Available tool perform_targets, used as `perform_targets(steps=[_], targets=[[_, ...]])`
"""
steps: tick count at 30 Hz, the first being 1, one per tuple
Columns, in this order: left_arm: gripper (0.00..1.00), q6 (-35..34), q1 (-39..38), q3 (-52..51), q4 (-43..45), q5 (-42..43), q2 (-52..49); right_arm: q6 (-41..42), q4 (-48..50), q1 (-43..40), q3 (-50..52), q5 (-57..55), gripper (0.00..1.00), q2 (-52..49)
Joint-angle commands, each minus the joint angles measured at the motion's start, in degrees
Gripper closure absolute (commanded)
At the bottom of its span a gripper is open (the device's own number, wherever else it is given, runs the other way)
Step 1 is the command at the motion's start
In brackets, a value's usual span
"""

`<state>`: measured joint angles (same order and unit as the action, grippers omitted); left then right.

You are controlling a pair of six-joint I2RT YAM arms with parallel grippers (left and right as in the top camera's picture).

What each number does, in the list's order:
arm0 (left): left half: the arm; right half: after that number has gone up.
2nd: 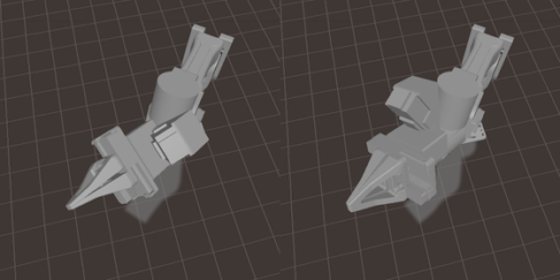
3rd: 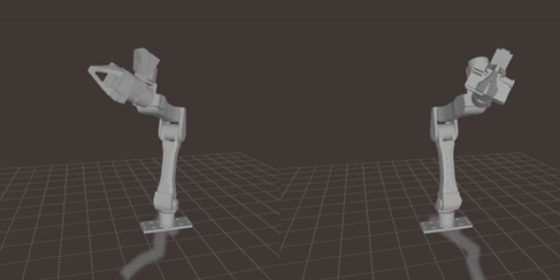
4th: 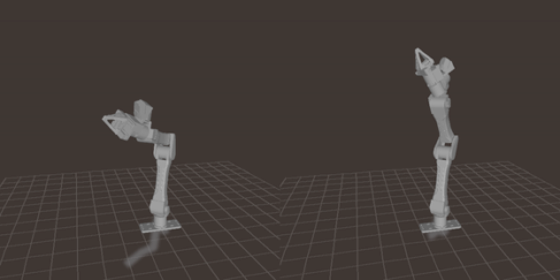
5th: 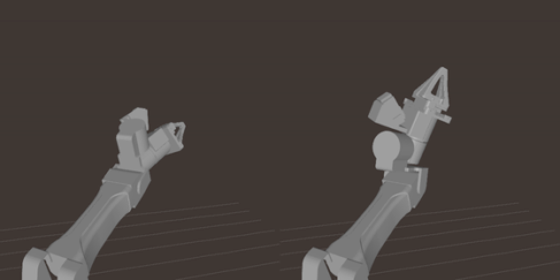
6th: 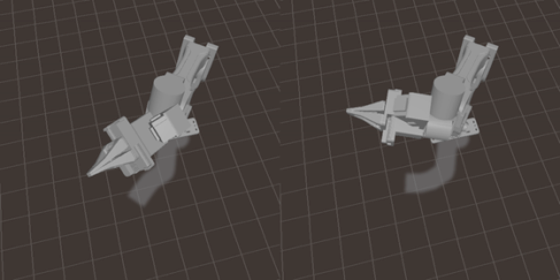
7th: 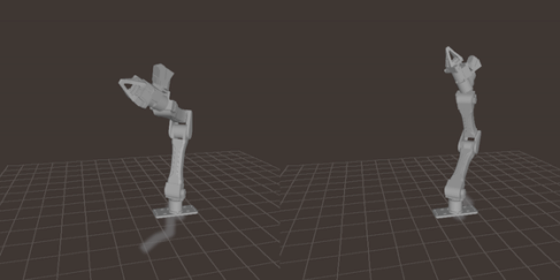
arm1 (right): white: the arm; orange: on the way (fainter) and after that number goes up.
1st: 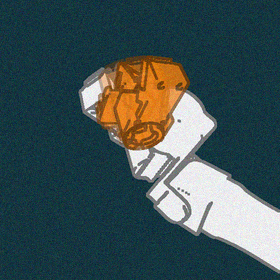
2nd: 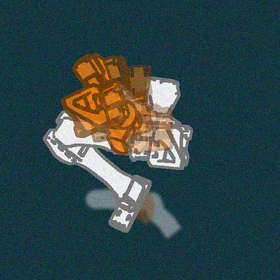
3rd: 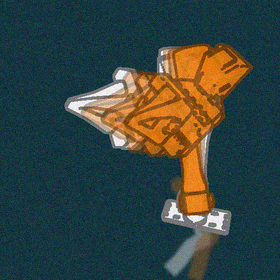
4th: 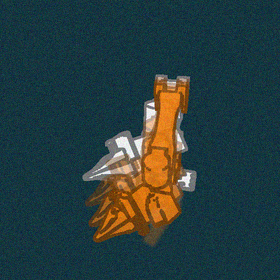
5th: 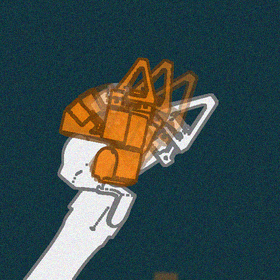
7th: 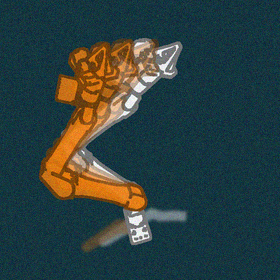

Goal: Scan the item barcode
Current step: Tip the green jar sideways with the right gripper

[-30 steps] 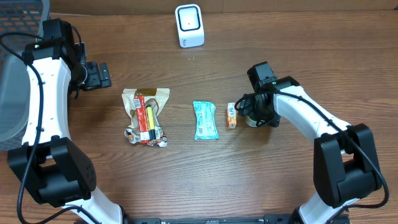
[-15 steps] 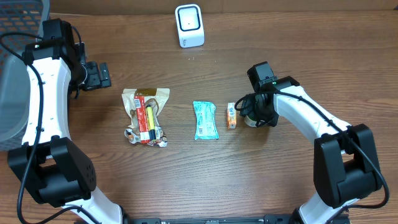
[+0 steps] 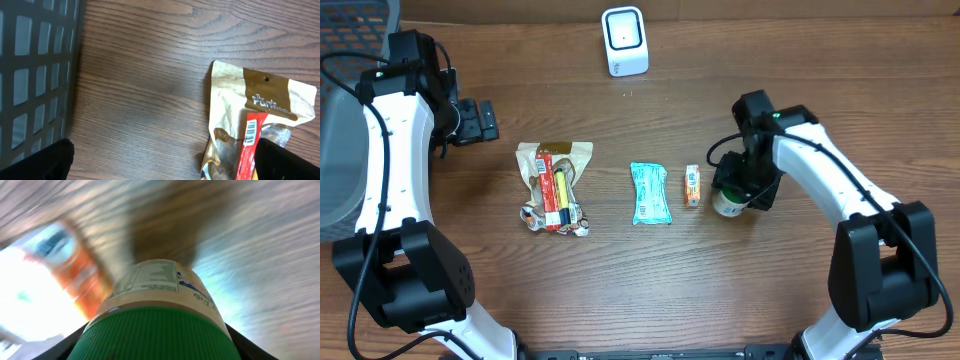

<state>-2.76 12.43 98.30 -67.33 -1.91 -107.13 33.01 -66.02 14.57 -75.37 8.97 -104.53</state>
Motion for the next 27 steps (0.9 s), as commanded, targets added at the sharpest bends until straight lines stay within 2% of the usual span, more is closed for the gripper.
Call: perform_targets(steps=[1,15,27], targets=[[0.00,0.87,-0.13,1.18,0.13,0.46,1.07,0.02,-2.49,-0.50,-2.60,14.64,0.51,0.44],[0.00,0.87,-0.22,1.18,0.11,0.46,1.07,0.04,-10.40,-0.44,-2.60,36.89,0.45,0.44],[0.00,0.87,-0.22,1.18,0.11,0.44,1.07,0.24,-10.43,-0.44,-2.60,37.66,0.46,0.44]])
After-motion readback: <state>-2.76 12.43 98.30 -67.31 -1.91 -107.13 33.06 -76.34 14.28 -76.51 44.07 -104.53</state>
